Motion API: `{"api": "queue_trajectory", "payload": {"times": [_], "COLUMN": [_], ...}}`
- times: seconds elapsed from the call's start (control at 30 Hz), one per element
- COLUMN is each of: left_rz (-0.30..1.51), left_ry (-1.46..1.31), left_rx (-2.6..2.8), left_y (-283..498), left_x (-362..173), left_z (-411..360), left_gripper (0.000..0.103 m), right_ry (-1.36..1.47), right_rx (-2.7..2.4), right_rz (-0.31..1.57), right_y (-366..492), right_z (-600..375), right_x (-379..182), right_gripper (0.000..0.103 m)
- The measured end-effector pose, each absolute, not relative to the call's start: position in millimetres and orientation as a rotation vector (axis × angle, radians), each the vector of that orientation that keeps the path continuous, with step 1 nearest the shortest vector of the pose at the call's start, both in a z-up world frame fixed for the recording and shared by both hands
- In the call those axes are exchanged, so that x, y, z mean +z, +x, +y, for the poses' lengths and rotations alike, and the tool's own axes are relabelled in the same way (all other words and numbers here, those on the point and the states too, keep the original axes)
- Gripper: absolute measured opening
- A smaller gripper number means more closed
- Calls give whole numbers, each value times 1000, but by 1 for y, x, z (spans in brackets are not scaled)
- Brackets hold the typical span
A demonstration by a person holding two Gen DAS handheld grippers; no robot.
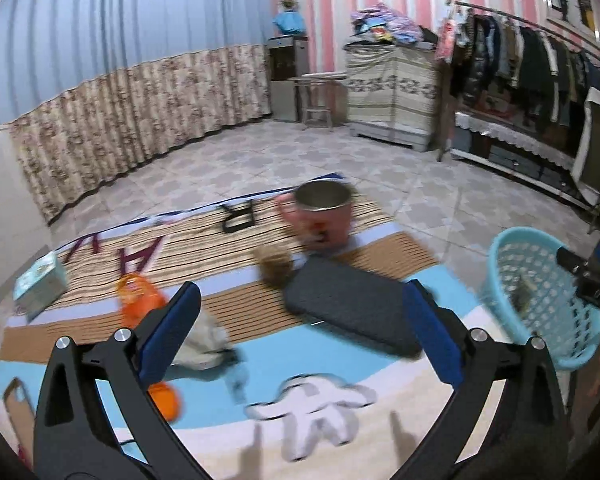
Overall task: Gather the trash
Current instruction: 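Turn both tools back from the basket toward the mat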
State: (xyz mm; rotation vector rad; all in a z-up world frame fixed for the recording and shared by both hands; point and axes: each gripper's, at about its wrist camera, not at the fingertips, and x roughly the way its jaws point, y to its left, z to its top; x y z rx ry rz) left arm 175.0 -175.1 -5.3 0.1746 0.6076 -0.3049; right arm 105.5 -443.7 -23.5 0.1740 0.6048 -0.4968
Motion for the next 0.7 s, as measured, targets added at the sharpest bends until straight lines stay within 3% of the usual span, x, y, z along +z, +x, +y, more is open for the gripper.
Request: {"api": "queue_trajectory", "payload": {"times": [0.37, 0.7], "left_rz": [697, 776], "left_ry": [154, 93], "left_rx": [-147, -140], "left_y": [191, 201], "left_x": [-40, -76], "left_z": [-83, -59], "left_gripper": [97, 97], "right_ry": [164, 138], "right_rx": [-363, -282], "right_rz": [587, 588], "right_y": [128, 142], "right_z": [-376, -327], "right_x": [-17, -11], "right_gripper": [98, 98]}}
